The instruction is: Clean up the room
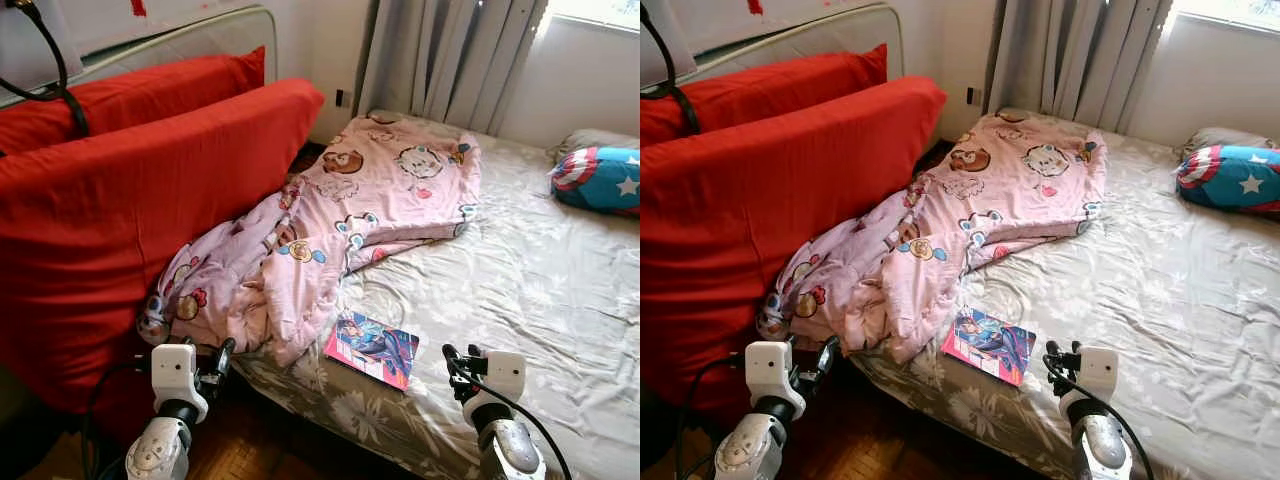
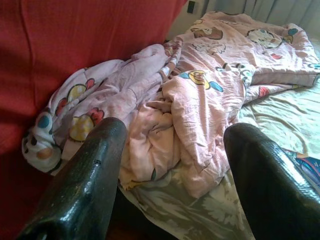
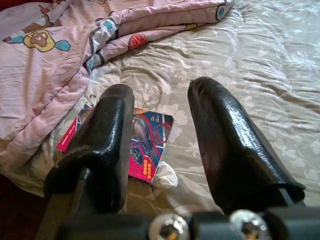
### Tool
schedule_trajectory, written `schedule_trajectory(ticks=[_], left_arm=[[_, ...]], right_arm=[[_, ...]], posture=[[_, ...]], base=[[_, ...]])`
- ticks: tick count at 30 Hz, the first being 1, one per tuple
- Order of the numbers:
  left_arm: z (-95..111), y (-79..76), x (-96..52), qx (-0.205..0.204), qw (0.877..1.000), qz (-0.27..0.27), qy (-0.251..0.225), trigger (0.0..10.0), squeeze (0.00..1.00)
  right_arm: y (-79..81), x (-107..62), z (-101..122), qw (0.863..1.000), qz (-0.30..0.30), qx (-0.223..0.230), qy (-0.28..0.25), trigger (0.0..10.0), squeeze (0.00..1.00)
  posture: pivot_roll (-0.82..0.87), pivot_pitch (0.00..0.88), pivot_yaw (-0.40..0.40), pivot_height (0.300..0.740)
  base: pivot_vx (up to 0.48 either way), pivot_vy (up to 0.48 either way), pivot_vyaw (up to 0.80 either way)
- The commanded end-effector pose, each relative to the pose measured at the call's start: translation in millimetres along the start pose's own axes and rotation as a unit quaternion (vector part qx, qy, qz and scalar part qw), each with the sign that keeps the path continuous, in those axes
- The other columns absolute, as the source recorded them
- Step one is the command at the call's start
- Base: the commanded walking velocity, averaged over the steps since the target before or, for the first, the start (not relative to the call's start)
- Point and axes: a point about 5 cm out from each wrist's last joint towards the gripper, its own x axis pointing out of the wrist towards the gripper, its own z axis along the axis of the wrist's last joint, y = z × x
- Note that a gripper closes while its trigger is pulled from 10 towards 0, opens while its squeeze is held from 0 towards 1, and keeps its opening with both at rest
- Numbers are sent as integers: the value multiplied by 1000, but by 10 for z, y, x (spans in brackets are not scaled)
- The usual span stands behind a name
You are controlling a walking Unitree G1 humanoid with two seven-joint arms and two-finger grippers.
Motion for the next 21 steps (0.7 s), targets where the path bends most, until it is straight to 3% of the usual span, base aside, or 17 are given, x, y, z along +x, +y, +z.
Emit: schedule_trajectory(ticks=[1,21], left_arm=[[-24,11,-22,-7,1000,7,9,10000,0],[-27,47,-29,-10,1000,19,14,10000,0]], right_arm=[[-4,-10,-11,1000,-3,0,4,10000,0],[54,6,-47,1000,9,7,22,10000,0]], posture=[[93,0,-93,696],[102,0,-89,671]], base=[[0,0,0],[0,0,0]])
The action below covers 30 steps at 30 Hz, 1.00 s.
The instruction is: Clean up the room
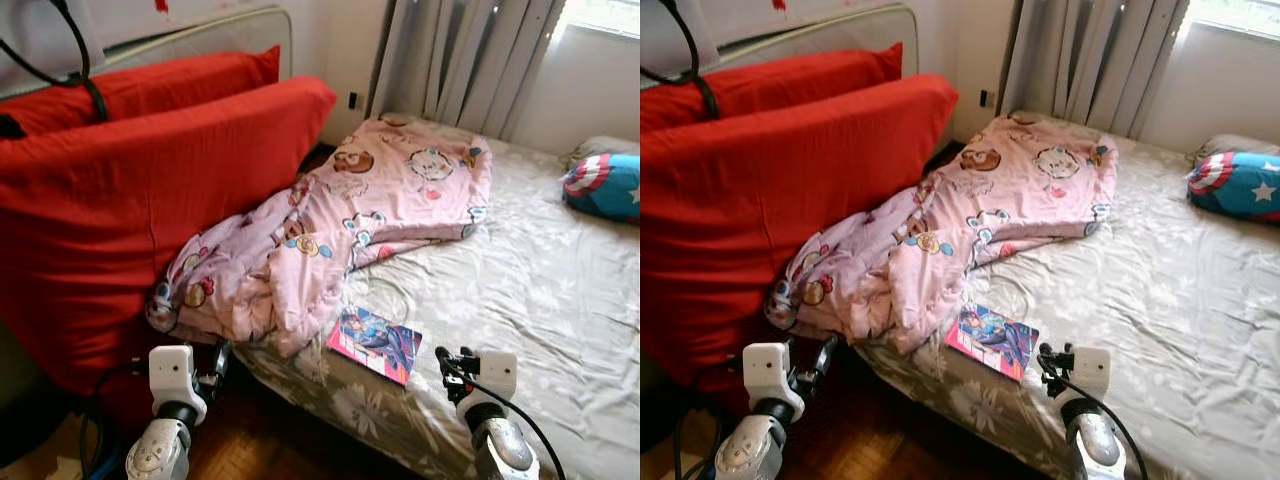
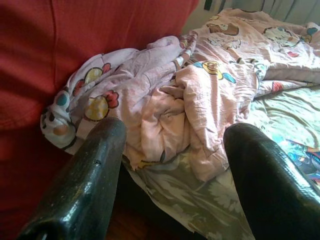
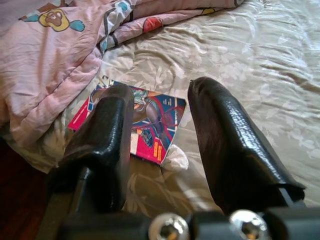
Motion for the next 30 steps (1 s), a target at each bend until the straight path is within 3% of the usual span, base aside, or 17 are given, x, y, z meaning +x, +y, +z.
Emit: schedule_trajectory(ticks=[1,30], left_arm=[[-15,16,-21,-5,1000,4,7,10000,0],[-29,5,-43,15,1000,3,16,10000,0]], right_arm=[[-17,-10,-8,1000,-2,1,3,10000,0],[27,-1,-60,1000,5,-2,25,10000,0]], posture=[[103,0,-88,671],[102,0,-84,656]], base=[[0,0,0],[0,0,0]])
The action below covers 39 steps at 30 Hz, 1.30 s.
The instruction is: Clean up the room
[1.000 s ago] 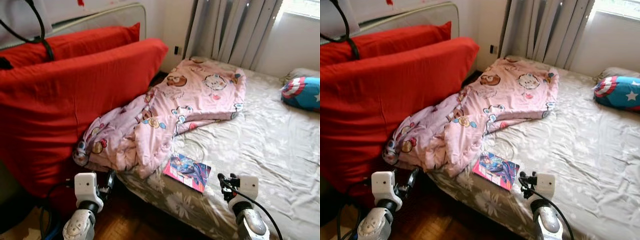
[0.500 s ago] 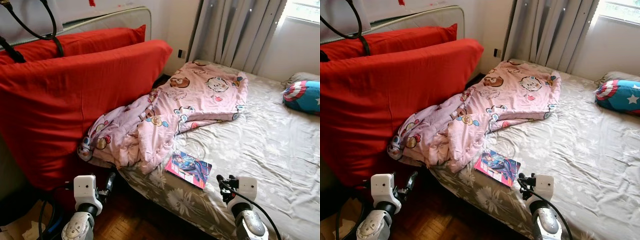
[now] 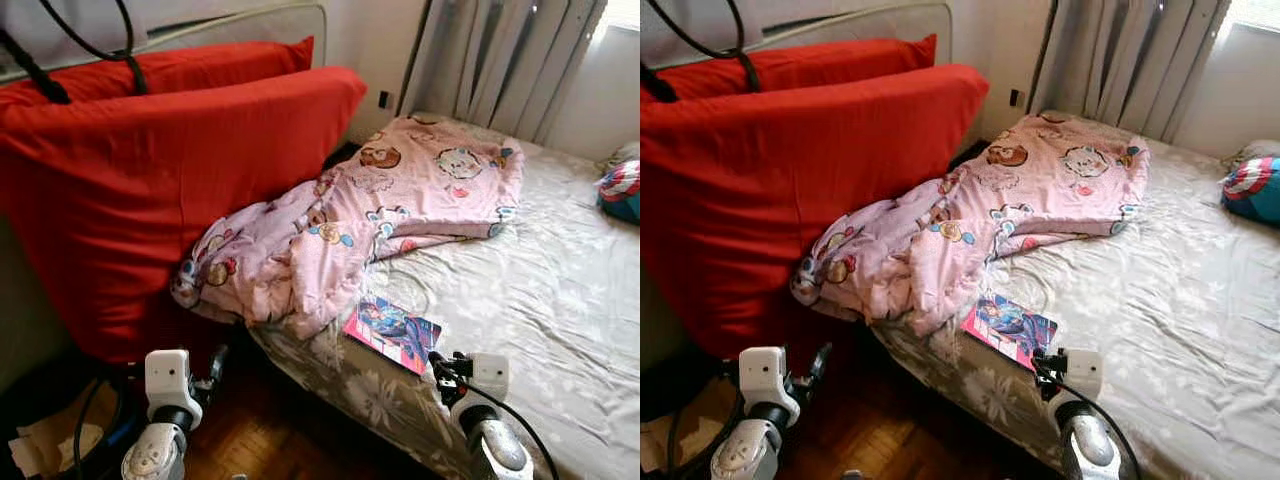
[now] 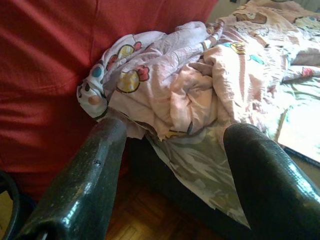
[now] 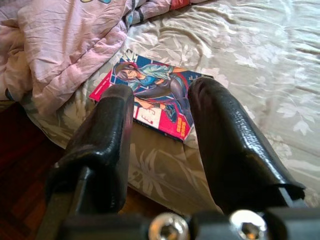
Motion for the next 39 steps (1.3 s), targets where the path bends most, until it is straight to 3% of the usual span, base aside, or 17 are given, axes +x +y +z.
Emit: schedule_trajectory(ticks=[1,9,13,39], left_arm=[[17,-39,6,5,1000,-7,0,10000,0],[26,7,0,5,1000,-3,0,10000,0],[22,16,-10,5,1000,-2,2,10000,0],[7,49,-18,2,1000,1,13,10000,0]], right_arm=[[-14,-4,-16,1000,-3,-3,8,10000,0],[25,16,-36,1000,-1,3,21,10000,0],[39,13,-27,1000,4,-4,13,10000,0],[91,10,-53,1000,14,4,14,10000,0]], posture=[[102,0,-84,656],[106,0,-79,656],[102,0,-74,633],[97,0,-63,633]], base=[[0,0,0],[0,0,0],[0,0,0],[0,0,0]])
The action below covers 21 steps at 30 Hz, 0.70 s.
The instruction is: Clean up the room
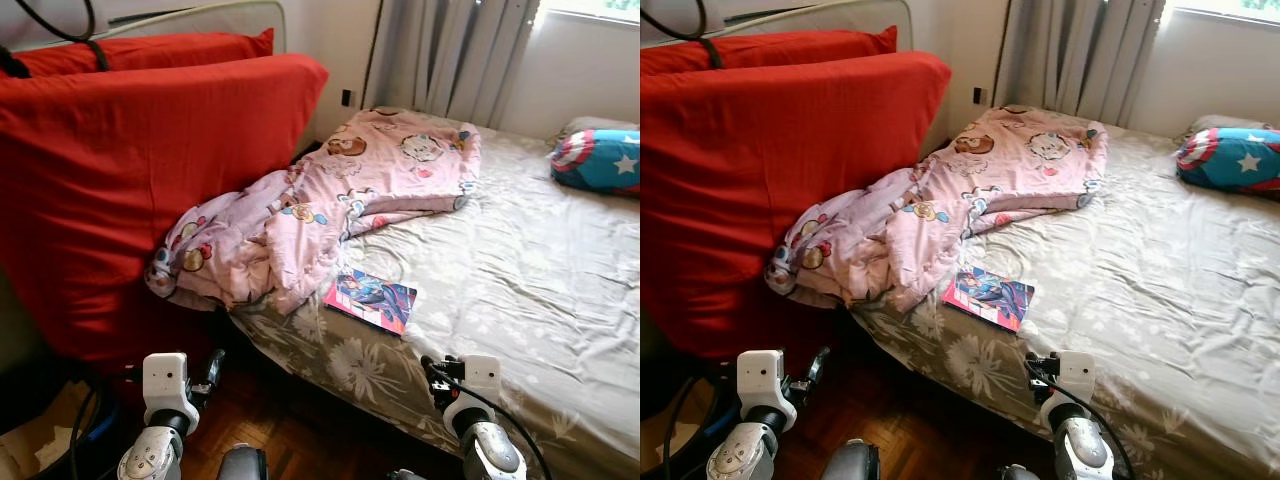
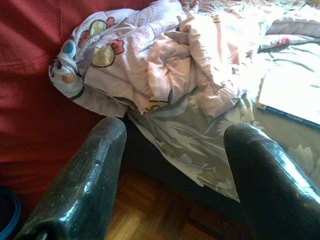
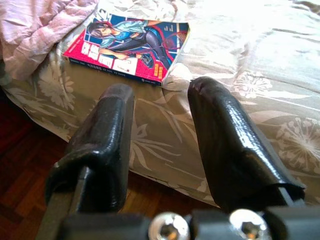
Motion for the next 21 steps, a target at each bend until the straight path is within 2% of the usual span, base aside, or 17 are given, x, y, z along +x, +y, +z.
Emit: schedule_trajectory(ticks=[1,10,12,15,21], left_arm=[[15,9,6,-1,1000,0,1,10000,0],[14,19,13,-1,1000,-3,6,10000,0],[19,19,18,-2,1000,-3,4,10000,0],[32,21,33,-1,1000,-3,3,10000,0],[35,25,37,-5,1000,4,4,10000,0]], right_arm=[[17,13,12,1000,4,-1,-2,10000,0],[52,17,24,1000,17,-15,-8,10000,0],[60,23,38,1000,19,-17,-12,10000,0],[44,34,36,1000,5,1,-8,10000,0],[27,18,16,1000,6,6,-6,10000,0]], posture=[[97,0,-63,633],[100,0,-63,633],[100,0,-64,633],[103,0,-68,633],[103,0,-70,633]], base=[[0,0,0],[295,0,0],[349,0,581],[379,0,200],[394,0,0]])
